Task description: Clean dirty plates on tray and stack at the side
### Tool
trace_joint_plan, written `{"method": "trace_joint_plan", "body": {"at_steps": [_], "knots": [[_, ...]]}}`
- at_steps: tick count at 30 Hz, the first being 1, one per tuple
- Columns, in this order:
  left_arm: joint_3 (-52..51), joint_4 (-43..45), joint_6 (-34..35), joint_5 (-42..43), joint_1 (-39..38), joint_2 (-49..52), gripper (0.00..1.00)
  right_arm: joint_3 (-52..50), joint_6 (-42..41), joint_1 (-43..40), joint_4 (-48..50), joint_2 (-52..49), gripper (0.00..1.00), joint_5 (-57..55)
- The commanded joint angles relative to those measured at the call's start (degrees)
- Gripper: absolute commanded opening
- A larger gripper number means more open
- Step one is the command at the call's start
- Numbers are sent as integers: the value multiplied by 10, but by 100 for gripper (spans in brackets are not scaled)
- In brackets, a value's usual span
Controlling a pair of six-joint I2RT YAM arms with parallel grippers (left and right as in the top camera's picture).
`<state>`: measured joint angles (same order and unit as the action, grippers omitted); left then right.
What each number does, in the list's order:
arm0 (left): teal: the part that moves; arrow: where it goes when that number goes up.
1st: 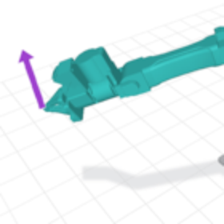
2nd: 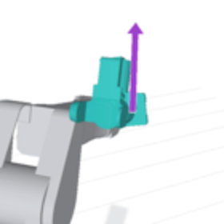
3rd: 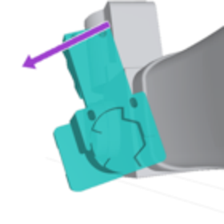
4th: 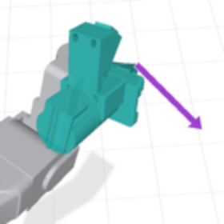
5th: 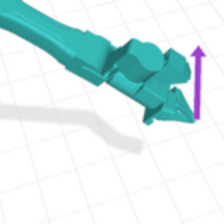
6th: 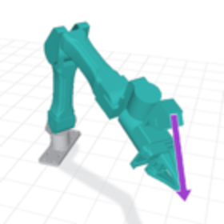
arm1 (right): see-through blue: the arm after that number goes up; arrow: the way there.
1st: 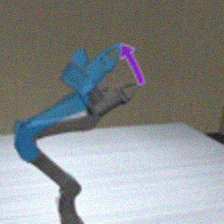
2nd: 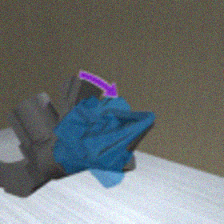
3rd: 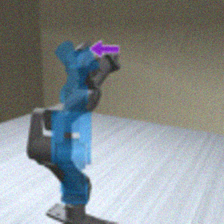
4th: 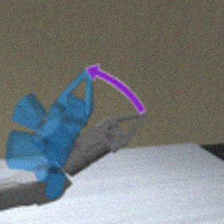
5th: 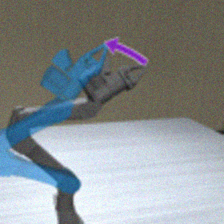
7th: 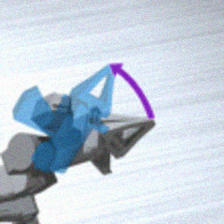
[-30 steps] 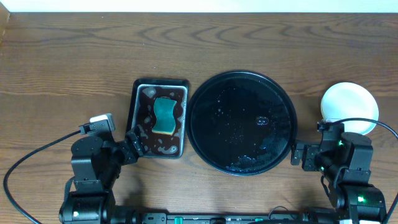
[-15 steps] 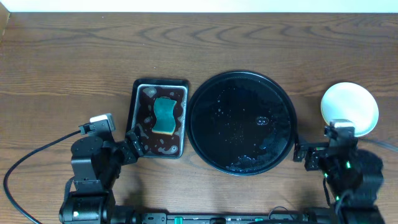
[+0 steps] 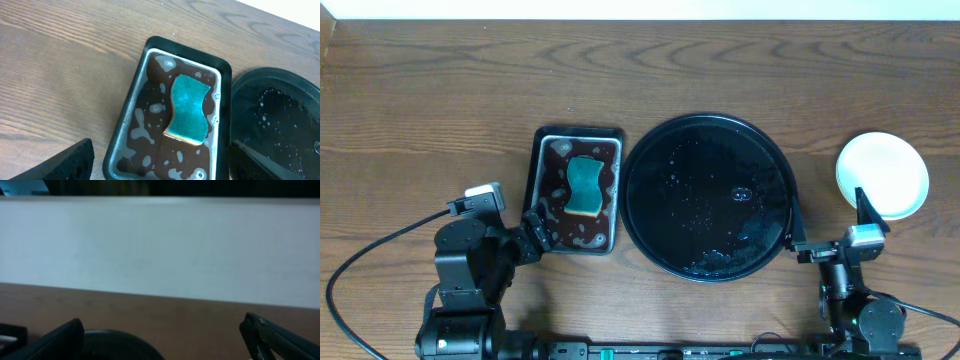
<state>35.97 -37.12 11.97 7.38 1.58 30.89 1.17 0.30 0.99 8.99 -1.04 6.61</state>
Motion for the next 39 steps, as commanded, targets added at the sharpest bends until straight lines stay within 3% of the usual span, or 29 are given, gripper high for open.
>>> {"method": "trace_joint_plan", "body": {"at_steps": [1, 6, 39], "knots": [[-3, 1, -5, 1, -2, -2, 86, -9, 3, 6, -23, 8, 99, -31], [-2, 1, -5, 1, -2, -2, 86, -9, 11, 6, -131, 6, 99, -42], [-2, 1, -5, 1, -2, -3, 86, -9, 11, 6, -131, 6, 99, -34]]}}
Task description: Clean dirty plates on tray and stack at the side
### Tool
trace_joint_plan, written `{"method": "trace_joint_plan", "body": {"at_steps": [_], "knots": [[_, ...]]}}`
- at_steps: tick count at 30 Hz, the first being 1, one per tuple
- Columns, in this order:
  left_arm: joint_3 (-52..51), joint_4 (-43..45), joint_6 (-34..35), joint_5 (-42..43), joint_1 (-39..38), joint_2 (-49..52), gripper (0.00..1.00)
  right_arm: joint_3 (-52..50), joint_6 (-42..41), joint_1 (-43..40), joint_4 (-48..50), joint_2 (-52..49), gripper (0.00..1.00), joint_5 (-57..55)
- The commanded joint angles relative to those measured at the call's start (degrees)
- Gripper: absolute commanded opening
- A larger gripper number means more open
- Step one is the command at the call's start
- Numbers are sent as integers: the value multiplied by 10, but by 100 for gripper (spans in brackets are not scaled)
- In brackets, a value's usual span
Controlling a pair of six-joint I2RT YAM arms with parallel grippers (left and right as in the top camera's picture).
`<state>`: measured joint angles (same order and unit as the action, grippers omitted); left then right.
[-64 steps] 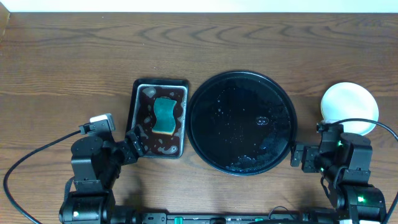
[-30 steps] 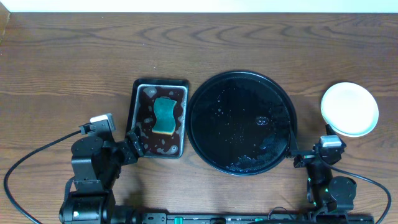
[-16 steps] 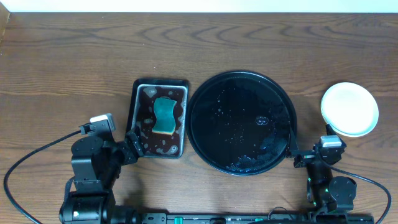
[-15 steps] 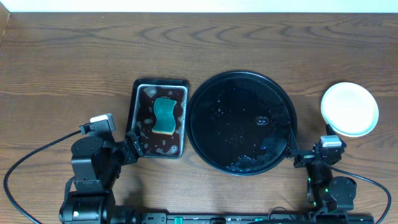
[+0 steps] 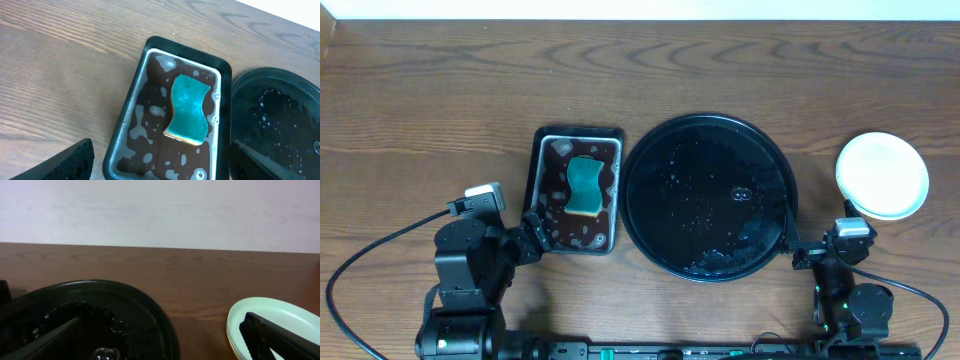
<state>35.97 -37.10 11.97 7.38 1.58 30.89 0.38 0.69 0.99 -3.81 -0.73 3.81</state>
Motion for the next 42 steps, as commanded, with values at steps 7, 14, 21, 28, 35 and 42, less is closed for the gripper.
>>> {"method": "trace_joint_plan", "body": {"at_steps": [7, 14, 21, 28, 35, 42], "knots": [[-30, -8, -12, -22, -3, -67, 86, -1, 7, 6, -3, 3, 99, -6], [-184, 158, -12, -22, -3, -195, 86, -1, 7, 6, -3, 3, 99, -6], [-314, 362, -45, -22, -3, -305, 86, -1, 7, 6, -3, 3, 99, -6], [-352, 427, -165, 10, -3, -308, 86, -1, 7, 6, -3, 3, 99, -6], [-357, 337, -160, 10, -3, -308, 86, -1, 7, 6, -3, 3, 99, -6], [-357, 337, -160, 10, -3, -307, 86, -1, 7, 6, -3, 3, 99, -6]]}}
